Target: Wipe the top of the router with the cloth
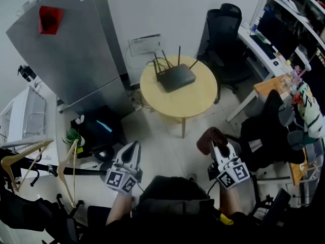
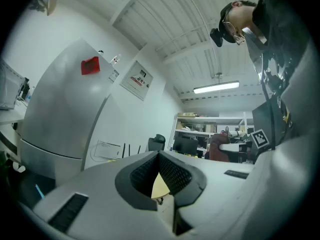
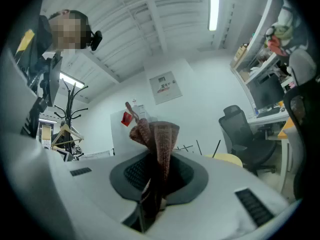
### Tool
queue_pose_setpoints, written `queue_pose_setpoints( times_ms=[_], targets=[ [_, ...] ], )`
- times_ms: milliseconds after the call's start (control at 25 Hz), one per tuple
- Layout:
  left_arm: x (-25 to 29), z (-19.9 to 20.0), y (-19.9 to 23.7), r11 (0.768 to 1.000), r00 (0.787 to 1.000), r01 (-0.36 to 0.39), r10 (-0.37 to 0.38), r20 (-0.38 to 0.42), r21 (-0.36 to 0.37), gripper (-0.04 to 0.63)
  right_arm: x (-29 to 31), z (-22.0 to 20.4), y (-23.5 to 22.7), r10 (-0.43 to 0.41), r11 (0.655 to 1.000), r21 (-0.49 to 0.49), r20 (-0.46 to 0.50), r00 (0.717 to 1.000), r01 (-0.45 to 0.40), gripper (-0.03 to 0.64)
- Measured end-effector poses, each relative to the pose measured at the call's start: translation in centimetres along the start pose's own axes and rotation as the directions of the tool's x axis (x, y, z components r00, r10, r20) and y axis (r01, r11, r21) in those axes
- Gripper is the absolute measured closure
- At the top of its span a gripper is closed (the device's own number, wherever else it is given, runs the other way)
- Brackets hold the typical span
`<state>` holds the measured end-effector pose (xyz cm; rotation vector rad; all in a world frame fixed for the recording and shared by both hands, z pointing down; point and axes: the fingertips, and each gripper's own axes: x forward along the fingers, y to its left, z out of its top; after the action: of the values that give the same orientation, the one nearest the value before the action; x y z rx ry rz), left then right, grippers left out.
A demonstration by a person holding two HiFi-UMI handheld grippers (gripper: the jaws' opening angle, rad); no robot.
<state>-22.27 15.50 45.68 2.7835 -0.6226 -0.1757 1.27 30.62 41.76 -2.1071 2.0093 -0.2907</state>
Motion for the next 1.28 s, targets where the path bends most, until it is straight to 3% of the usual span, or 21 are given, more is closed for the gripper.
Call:
queue_pose_setpoints(
  times_ms=[240, 680, 960, 1280],
  targets=[
    [-0.3, 0.5, 1.6, 1.0, 1.0, 0.027, -0.027, -0.004, 0.001, 0.604, 1.1, -0.5, 2.4, -0.033, 0.999, -0.029, -0.012, 0.999, 0.033, 0.555],
    [0.6, 0.8, 4.8, 1.0, 1.0, -0.029, 0.029, 0.01, -0.005, 0.603, 6.6, 0.0, 1.6, -0.005, 0.998, -0.062, -0.008, 1.0, 0.004, 0.555],
    [4.8, 1.7, 5.0, 0.992, 0.993, -0.119, 0.117, 0.03, 0.049, 0.604, 11.0, 0.8, -4.2, 0.052, 0.998, -0.034, -0.012, 0.999, -0.052, 0.555],
    [13.6, 0.8, 2.2, 0.978, 0.98, -0.196, 0.192, 0.057, 0.074, 0.603, 13.7, 3.1, -13.5, 0.111, 0.994, -0.013, -0.03, 0.993, -0.111, 0.556]
  ],
)
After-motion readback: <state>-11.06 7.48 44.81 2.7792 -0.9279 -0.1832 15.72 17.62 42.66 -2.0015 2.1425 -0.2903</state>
